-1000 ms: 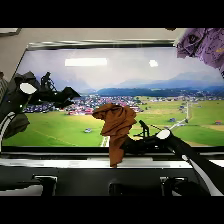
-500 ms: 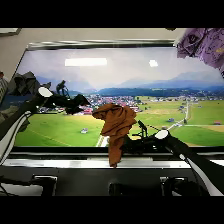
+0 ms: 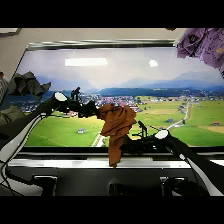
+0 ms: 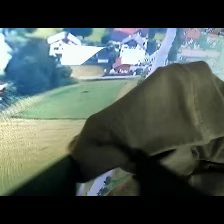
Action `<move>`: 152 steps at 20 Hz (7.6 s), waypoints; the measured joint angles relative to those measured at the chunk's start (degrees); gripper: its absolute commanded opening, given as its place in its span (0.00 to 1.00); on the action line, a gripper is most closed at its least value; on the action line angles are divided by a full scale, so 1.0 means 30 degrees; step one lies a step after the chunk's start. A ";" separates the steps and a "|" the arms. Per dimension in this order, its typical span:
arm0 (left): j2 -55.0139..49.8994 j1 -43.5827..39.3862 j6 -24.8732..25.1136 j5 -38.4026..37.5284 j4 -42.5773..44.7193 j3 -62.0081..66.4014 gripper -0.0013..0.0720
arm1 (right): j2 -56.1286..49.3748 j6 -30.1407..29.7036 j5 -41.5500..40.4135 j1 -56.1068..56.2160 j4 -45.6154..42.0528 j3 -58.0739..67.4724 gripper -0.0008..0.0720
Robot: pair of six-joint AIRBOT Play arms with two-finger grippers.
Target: Fold the clothes and pants, and hang the long-sleeved shirts on hangers.
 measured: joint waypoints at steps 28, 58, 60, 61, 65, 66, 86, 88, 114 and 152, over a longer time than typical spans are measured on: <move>1.4812 0.4605 -0.5464 -0.5566 1.3209 1.3464 0.04 | 0.8429 0.8138 0.7300 -0.5333 -1.7384 2.6738 0.05; 0.6207 0.7832 -0.3898 -0.0794 0.9857 0.1647 1.00 | -0.7694 0.3016 0.8204 -1.0885 -1.6196 2.3868 0.67; 0.7781 0.8422 -0.3679 -0.1166 0.9661 -0.0262 1.00 | -0.6972 0.2259 0.8692 -1.2597 -1.5263 2.1536 0.67; 0.8378 0.8561 -0.3585 -0.1413 0.9588 -0.1158 1.00 | -0.6776 0.1865 0.8648 -1.3289 -1.4651 2.0451 0.67; 0.9442 0.8597 -0.3490 -0.1683 0.9420 -0.2958 1.00 | -0.6703 0.0233 0.7927 -1.4790 -1.2677 1.7078 0.67; 0.9573 0.8568 -0.3468 -0.1661 0.9362 -0.3155 1.00 | -0.6907 -0.0102 0.7650 -1.4950 -1.2393 1.6575 0.67; 0.8553 0.7162 -0.0656 -0.0342 0.3402 -0.6484 1.00 | -1.0703 -0.3308 0.6980 -1.5307 -0.5858 1.5300 0.05; 0.7730 0.6302 0.0452 0.0342 0.1960 -0.6790 1.00 | -1.0346 -0.3366 0.7133 -1.5307 -0.5479 1.5300 0.05; 0.5515 0.5195 -0.0903 -0.4561 0.7038 1.6684 0.04 | -0.1486 -0.0095 0.4065 -0.9340 -0.9952 2.7875 0.04; -0.5115 0.4707 -0.1545 -0.2623 0.6892 1.3529 0.86 | -1.3945 0.5282 0.3228 -0.7919 -1.1526 2.7445 0.54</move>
